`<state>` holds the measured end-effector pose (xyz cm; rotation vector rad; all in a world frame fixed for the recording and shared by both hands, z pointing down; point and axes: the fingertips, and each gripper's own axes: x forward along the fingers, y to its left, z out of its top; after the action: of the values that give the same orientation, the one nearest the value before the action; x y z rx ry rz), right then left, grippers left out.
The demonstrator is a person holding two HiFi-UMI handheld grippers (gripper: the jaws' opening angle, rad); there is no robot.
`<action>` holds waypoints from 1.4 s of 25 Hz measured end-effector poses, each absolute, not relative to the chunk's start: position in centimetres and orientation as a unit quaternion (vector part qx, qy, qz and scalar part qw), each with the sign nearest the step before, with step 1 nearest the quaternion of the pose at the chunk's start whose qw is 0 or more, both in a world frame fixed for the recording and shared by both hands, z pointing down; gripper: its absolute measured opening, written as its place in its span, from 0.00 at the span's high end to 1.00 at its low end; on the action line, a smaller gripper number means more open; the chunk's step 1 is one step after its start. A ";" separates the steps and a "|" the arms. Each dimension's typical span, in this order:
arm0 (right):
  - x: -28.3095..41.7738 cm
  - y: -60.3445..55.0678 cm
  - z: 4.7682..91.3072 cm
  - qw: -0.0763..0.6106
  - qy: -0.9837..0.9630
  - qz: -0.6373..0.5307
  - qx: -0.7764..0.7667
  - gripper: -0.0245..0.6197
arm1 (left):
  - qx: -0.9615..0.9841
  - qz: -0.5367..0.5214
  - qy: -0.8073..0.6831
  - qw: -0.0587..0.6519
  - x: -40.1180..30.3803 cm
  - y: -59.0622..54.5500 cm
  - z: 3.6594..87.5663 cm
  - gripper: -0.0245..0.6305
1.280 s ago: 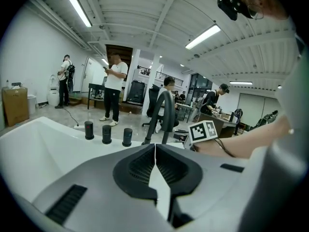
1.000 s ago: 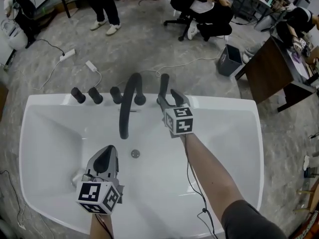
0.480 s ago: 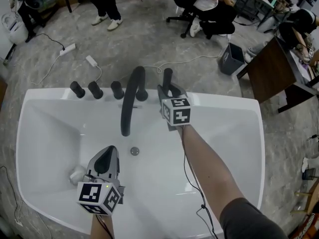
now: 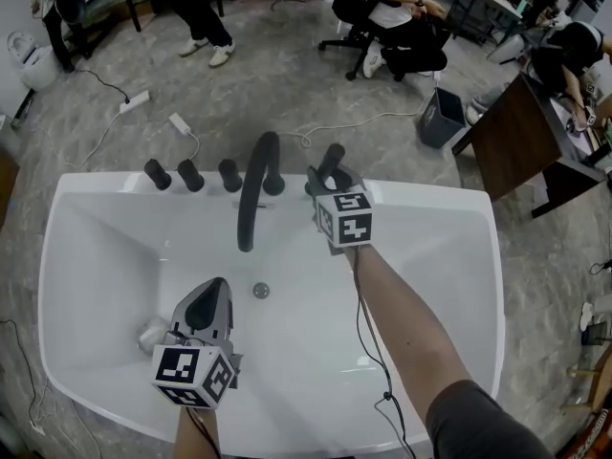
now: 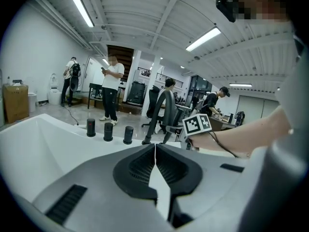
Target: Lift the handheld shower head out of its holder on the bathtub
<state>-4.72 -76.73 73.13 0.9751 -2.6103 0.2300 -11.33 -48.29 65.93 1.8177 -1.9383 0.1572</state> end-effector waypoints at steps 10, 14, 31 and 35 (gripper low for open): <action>-2.7 -71.0 63.3 0.141 -0.931 0.045 0.334 0.74 | 0.682 0.038 -0.700 0.210 -9.6 -45.0 59.4 0.94; -1.6 -67.4 59.8 0.134 -0.931 0.030 0.339 0.74 | 0.696 0.031 -0.689 0.199 -8.8 -42.6 56.6 0.94; 3.9 -46.3 47.2 0.106 -0.922 0.000 0.371 0.74 | 0.743 0.030 -0.646 0.174 -9.1 -26.3 47.8 0.94; 4.3 -41.3 44.6 0.097 -0.922 -0.004 0.374 0.74 | 0.754 0.028 -0.636 0.163 -8.7 -22.8 45.5 0.94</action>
<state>4.32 -41.26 44.59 1.1086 -2.7304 -0.0114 -8.72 -22.77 45.53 2.1516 -1.8136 0.0793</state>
